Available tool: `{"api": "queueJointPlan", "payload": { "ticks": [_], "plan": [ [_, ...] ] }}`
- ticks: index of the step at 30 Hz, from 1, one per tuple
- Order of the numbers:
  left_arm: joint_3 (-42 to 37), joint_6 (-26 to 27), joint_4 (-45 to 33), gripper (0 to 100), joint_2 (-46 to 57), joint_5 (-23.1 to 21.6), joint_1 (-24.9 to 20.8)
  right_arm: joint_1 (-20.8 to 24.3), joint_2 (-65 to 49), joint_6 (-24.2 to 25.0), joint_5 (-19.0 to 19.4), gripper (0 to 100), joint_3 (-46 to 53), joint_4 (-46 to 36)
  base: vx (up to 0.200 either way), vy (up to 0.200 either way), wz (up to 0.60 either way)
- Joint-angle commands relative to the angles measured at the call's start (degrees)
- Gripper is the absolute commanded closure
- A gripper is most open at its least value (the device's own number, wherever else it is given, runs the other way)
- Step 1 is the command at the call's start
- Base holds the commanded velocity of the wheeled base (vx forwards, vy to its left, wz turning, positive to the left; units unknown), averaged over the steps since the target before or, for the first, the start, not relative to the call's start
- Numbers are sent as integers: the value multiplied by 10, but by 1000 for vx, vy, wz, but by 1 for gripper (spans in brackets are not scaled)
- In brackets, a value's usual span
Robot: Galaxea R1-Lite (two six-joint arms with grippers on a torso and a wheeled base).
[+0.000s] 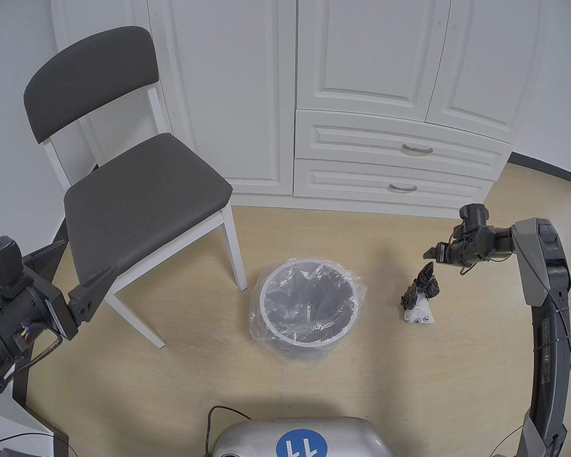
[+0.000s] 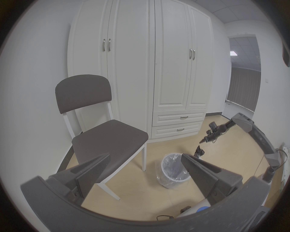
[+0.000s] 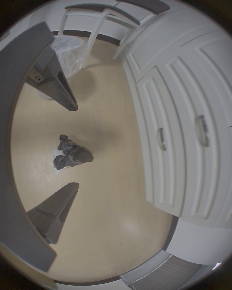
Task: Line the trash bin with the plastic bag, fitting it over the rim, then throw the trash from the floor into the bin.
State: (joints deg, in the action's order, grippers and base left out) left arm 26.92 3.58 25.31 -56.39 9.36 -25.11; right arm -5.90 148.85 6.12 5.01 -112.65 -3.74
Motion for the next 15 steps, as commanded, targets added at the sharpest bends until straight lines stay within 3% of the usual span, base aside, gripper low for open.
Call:
{"api": "queueJointPlan", "payload": {
  "ticks": [1,7,9,15],
  "plan": [
    [-2,0,20,0,-7,0,1,-8,96,-1,4,0,-19,-21,0,0,0],
    [-1,2,33,0,-8,0,0,-10,131,-1,39,0,-19,5,0,0,0],
    [2,3,33,0,-8,0,-1,-10,147,13,61,0,-19,42,0,0,0],
    [-1,27,33,0,-6,1,-3,-6,196,47,56,0,-19,199,0,0,0]
  ]
}}
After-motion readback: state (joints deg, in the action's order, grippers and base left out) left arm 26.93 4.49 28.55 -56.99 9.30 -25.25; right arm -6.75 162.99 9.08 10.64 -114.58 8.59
